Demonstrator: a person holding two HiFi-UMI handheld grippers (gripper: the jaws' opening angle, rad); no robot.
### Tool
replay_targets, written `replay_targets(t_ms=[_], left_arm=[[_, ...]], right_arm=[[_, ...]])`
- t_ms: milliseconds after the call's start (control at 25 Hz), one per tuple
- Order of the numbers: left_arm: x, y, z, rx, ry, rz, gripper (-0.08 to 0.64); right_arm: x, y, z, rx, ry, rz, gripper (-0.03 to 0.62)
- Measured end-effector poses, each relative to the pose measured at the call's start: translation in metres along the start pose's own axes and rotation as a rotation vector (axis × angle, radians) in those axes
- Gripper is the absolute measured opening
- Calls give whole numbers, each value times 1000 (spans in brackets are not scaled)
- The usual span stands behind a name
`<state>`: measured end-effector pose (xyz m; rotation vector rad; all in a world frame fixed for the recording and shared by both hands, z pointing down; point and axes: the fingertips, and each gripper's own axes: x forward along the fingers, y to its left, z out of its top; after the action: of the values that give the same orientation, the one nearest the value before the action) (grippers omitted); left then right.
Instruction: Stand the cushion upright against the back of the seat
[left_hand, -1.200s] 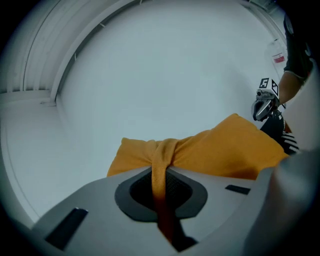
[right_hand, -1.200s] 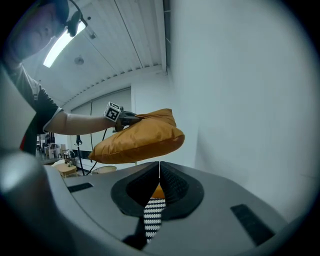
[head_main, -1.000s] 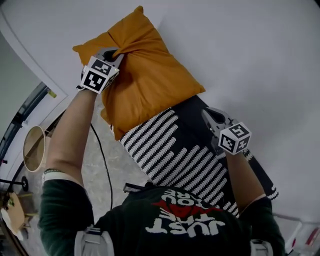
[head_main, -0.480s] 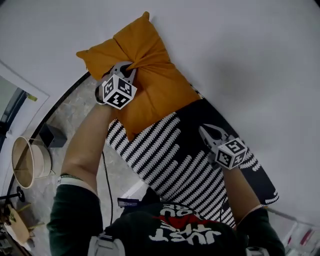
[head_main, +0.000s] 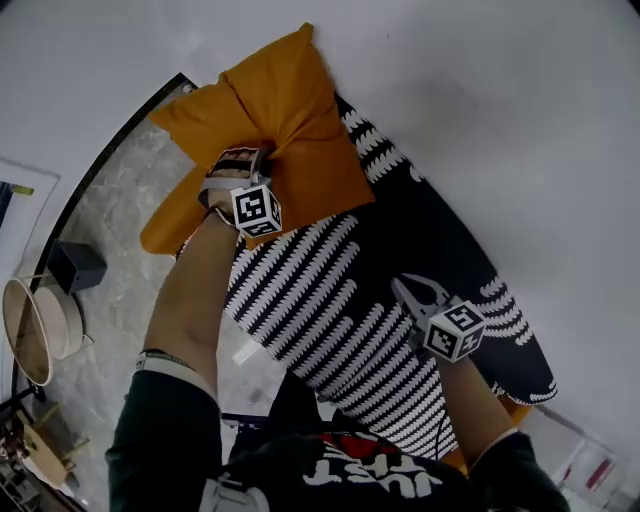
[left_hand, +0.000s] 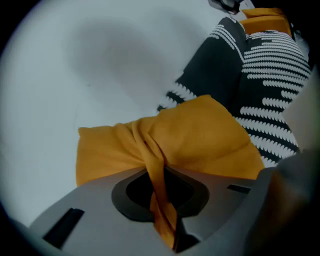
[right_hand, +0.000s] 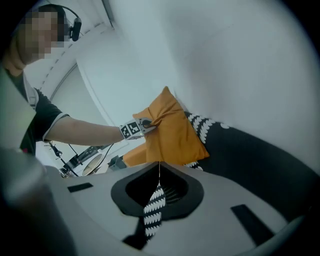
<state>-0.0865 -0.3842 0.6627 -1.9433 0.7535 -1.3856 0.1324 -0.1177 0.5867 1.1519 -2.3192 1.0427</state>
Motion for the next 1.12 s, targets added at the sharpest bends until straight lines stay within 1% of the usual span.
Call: replay_targets(t_ms=[40, 80, 120, 200, 280, 320, 440, 480, 560, 600, 640, 680, 720, 800, 840, 880, 960, 1120], left_arm=[[5, -18, -14, -9, 20, -26, 54], [6, -30, -23, -18, 21, -45, 66], [4, -37, -28, -17, 7, -55, 60], [0, -39, -26, 28, -29, -65, 37], [-2, -39, -23, 122, -57, -89, 37], [-5, -41, -21, 187, -79, -113, 35], [-25, -49, -10, 402, -178, -182, 32], [-33, -50, -8, 460, -208, -204, 31], [-45, -61, -4, 537, -257, -273, 28], [-47, -69, -2, 551, -270, -308, 26], [-45, -76, 2, 537, -268, -327, 28], [-39, -80, 6, 488, -249, -328, 31], [-30, -80, 10, 400, -213, -315, 42], [-10, -80, 12, 165, -126, -289, 103], [-3, -81, 11, 50, -96, -283, 121], [1, -81, 10, -47, -78, -280, 141], [0, -78, 9, -192, -77, -280, 193], [-21, -57, 12, -432, -132, -318, 311]], right_arm=[[4, -3, -8, 13, 15, 1, 26], [8, -5, -15, 27, 27, 2, 26], [13, -5, -19, 40, 38, 2, 26], [22, -1, -20, 63, 53, 4, 26], [31, 4, -16, 71, 62, 10, 26], [33, 8, -14, 74, 62, 15, 26], [34, 16, -14, 80, 42, 39, 26], [34, 20, -13, 81, 37, 49, 26], [33, 29, -5, 85, 40, 57, 26], [32, 33, 0, 87, 44, 56, 26], [32, 35, 4, 86, 48, 54, 26], [33, 37, 6, 84, 50, 51, 26], [34, 37, 7, 82, 51, 50, 26], [37, 32, 4, 77, 45, 50, 26], [38, 28, 2, 74, 38, 51, 26], [39, 24, 0, 71, 31, 50, 26], [38, 19, 2, 63, 16, 45, 26], [27, 26, 21, 47, 2, 26, 26]])
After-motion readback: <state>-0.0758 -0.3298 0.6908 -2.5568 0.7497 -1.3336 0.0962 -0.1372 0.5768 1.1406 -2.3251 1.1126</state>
